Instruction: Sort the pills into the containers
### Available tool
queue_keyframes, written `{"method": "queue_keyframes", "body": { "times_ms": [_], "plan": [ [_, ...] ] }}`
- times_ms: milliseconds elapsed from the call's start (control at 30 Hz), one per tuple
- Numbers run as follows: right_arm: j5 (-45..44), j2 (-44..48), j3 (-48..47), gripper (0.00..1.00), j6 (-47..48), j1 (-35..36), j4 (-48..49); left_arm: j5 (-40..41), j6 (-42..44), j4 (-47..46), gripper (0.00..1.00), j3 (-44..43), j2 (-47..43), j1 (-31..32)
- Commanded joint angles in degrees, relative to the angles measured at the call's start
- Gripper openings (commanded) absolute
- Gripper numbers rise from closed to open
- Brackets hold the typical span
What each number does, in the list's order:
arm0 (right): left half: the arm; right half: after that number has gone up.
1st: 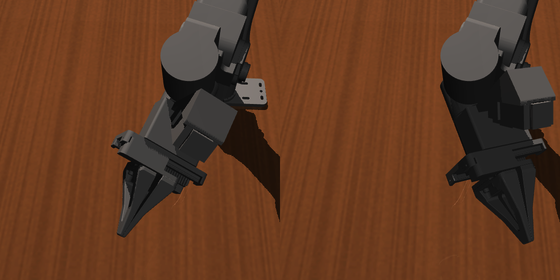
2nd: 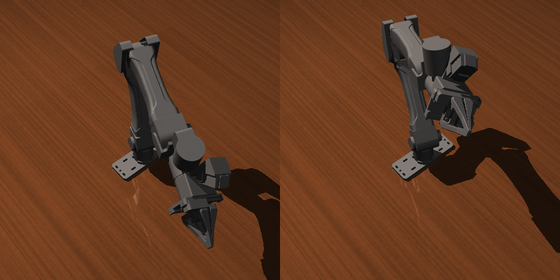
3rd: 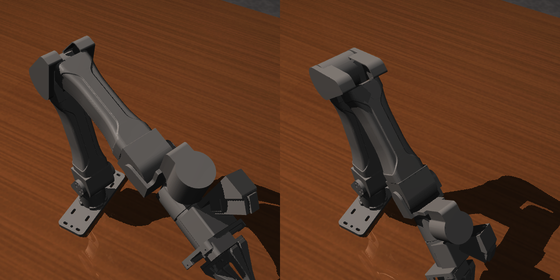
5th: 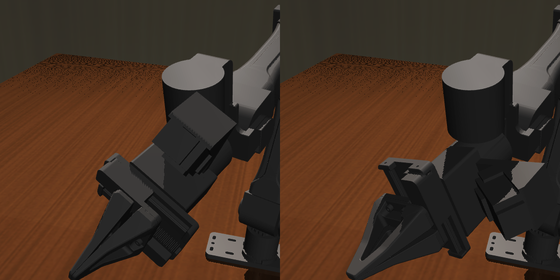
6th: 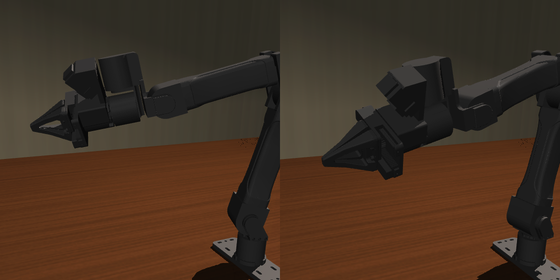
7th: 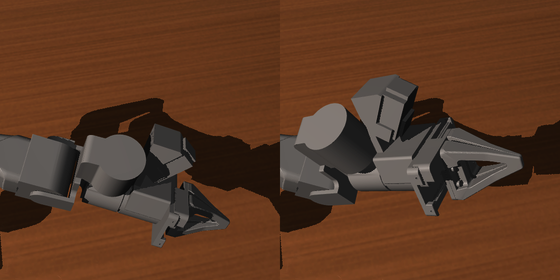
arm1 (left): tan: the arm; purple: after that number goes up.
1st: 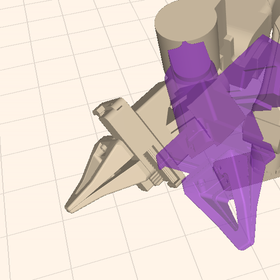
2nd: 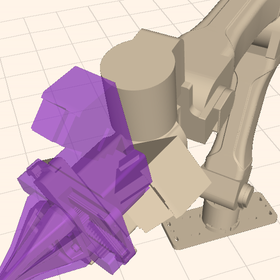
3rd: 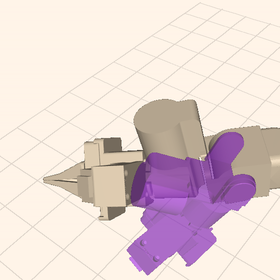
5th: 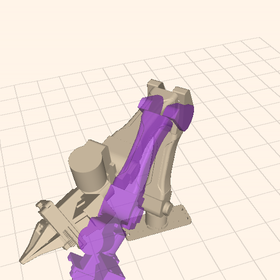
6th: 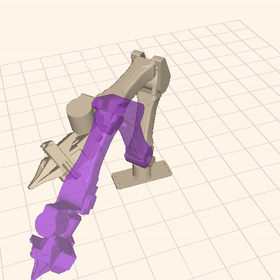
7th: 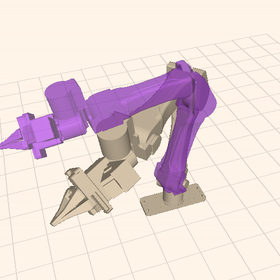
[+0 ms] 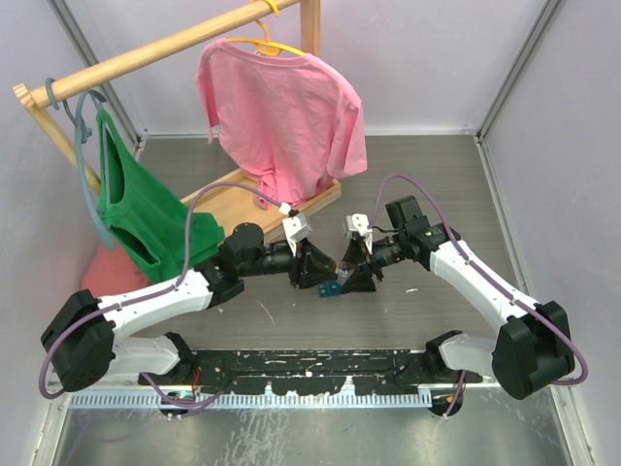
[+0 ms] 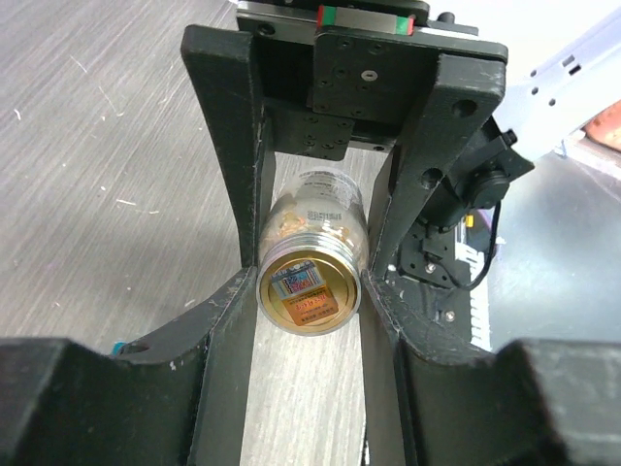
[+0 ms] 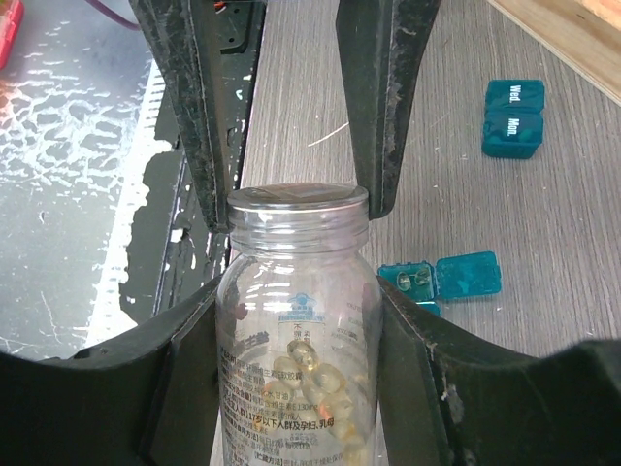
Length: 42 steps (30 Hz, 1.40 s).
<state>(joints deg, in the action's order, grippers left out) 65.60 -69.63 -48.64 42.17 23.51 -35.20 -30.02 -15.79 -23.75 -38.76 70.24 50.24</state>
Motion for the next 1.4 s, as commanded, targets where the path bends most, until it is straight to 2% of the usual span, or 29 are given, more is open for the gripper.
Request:
{"method": "queue_keyframes", "body": {
  "times_ms": [0,200,500,833,1000,1367],
  "plan": [
    [3.64,1.55,-2.53,0.01,0.52,-0.03,4.72,-3.73,9.79,5.25,0.32,-1.86,1.27,1.02],
    [3.38,1.51,-2.58,0.01,0.63,-0.03,4.6,-4.21,16.47,4.36,0.39,-1.85,1.41,1.02],
    [3.21,1.45,-2.6,0.01,0.74,-0.03,4.47,-1.34,19.57,3.58,0.65,-2.45,0.25,1.01],
    [3.2,1.59,-2.69,0.01,0.82,-0.04,4.41,2.36,16.14,2.98,0.99,1.57,-6.14,1.0],
    [3.12,1.6,-2.68,0.01,0.92,0.0,4.34,8.72,4.2,-0.64,0.98,6.11,-11.27,1.0],
    [3.48,1.06,-2.71,0.01,0.67,-0.01,4.34,20.27,-30.45,-2.73,0.99,8.93,-18.09,1.07]
  ]
}}
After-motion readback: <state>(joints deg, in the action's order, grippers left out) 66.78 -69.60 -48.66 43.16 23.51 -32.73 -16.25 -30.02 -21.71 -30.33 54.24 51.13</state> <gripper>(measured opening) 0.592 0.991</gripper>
